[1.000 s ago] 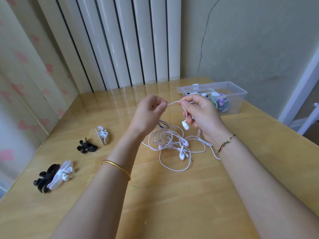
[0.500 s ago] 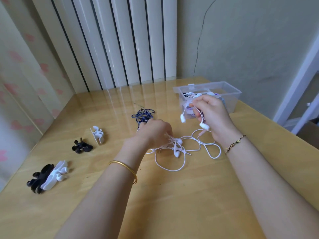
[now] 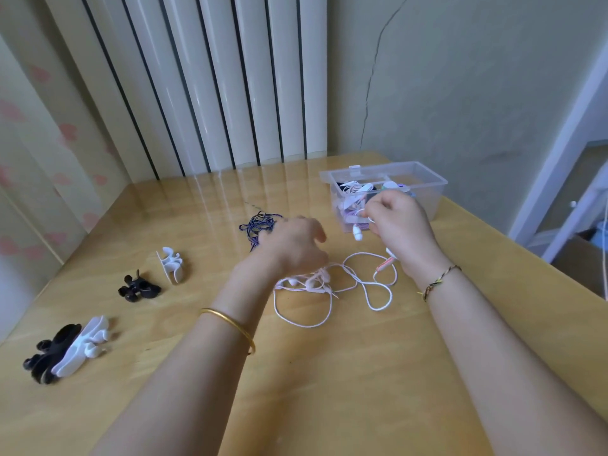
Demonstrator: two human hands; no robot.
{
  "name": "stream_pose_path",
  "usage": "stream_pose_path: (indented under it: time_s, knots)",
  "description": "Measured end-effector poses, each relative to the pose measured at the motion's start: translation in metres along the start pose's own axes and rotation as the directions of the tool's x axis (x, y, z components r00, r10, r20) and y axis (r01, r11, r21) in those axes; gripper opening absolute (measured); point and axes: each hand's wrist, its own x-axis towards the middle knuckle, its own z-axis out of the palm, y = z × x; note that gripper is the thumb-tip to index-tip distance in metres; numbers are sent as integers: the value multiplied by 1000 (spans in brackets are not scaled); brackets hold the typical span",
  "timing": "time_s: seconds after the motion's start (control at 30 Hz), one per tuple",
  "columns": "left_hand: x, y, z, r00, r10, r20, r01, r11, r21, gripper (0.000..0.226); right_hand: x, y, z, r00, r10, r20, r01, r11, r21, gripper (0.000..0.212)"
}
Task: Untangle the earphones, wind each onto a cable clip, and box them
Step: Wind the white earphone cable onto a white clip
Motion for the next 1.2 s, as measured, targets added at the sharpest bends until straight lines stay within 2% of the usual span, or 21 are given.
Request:
stream_pose_path:
  time_s: [0.07, 0.17, 0.23, 0.3, 0.37, 0.43, 0.53, 0.63, 0.73, 0.8, 0.87, 0.9, 0.97, 1.03, 1.07, 1.2]
  knots:
    - [0, 12, 16, 995, 91, 40, -96, 984, 147, 25, -1, -5, 2, 1000, -12, 4, 12, 1000, 10, 17]
    - [1, 16, 39, 988, 79, 135, -118, 942, 314, 30, -2, -6, 2, 1000, -26, 1, 26, 996, -89, 21]
    - [1, 15, 42, 992, 65, 110, -99, 936, 339, 28, -4, -5, -1, 999, -34, -4, 32, 974, -225, 22]
    - [4, 12, 39, 996, 81, 36, -88, 938, 336, 15, -5, -3, -6, 1000, -18, -14, 12, 941, -337, 21]
    - [6, 7, 31, 995, 67, -68, -46, 962, 271, 15, -5, 1, -10, 999, 32, 2, -28, 878, -478, 20]
    - [9, 0, 23, 988, 6, -157, 20, 986, 163, 24, -5, 4, -13, 987, 140, 75, -57, 757, -651, 20]
    - [12, -11, 15, 965, -70, -253, 74, 997, 8, 19, -7, 7, -12, 924, 329, 193, -58, 620, -782, 27]
    - [11, -18, 5, 936, -85, -342, 27, 985, -170, 16, -9, 5, -9, 875, 413, 254, -20, 555, -832, 30]
    - [5, -21, -6, 934, -49, -355, -77, 940, -331, 17, -12, -3, -5, 860, 423, 285, 56, 476, -878, 27]
    - [1, -22, -11, 940, -23, -339, -129, 898, -420, 16, -13, -9, -2, 916, 317, 245, 53, 510, -858, 17]
    - [-2, -23, -14, 944, -12, -331, -158, 861, -484, 14, -13, -17, 2, 973, 130, 190, 67, 629, -774, 6]
    - [-3, -23, -15, 943, -4, -332, -172, 849, -500, 13, -11, -21, 6, 981, 31, 194, 117, 699, -706, 6]
    - [-6, -22, -17, 942, 22, -336, -207, 824, -527, 12, -8, -26, 14, 956, -88, 280, 235, 802, -549, 23]
    - [-8, -21, -19, 935, 37, -352, -239, 799, -552, 13, -9, -30, 24, 925, -155, 346, 295, 869, -398, 17]
    - [-9, -22, -19, 932, 39, -361, -250, 790, -560, 13, -10, -31, 27, 923, -164, 347, 285, 899, -333, 9]
    - [-10, -28, -19, 927, 36, -373, -259, 781, -568, 13, -11, -31, 32, 948, -160, 276, 169, 985, -10, 13]
